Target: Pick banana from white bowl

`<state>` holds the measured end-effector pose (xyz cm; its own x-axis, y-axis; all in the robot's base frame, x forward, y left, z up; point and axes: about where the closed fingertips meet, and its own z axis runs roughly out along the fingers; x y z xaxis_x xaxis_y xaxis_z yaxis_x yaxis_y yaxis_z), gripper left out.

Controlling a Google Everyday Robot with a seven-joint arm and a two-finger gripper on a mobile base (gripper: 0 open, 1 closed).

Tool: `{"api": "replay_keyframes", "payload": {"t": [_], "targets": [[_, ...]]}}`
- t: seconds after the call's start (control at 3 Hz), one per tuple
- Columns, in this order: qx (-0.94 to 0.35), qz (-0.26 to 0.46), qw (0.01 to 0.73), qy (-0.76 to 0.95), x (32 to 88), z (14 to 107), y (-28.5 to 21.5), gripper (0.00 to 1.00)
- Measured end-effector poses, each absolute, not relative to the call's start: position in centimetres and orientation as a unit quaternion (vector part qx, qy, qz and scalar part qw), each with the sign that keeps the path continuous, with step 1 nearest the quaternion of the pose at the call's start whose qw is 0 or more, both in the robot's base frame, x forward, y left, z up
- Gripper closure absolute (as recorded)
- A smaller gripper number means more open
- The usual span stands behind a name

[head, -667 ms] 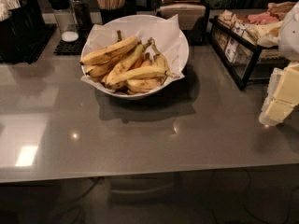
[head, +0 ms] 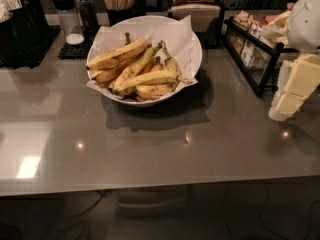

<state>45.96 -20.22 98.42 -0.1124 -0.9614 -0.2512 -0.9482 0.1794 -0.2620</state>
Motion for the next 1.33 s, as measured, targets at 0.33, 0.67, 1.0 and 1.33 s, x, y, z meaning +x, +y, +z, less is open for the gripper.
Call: {"api": "replay_keyframes", "payload": {"t": [0.33, 0.67, 1.0, 1.33], "targets": [[-0.714, 0.025, 0.215, 0.665, 49.9, 99.6, -15.6, 0.0], [-0.767, 0.083, 0.252, 0.584, 53.2, 100.7, -10.0, 0.0], [-0.766, 0.079, 0.275, 0.576, 54.1, 102.0, -9.4, 0.0], [-0.773, 0.095, 0.285, 0.558, 55.5, 101.1, -8.0, 0.0]]}}
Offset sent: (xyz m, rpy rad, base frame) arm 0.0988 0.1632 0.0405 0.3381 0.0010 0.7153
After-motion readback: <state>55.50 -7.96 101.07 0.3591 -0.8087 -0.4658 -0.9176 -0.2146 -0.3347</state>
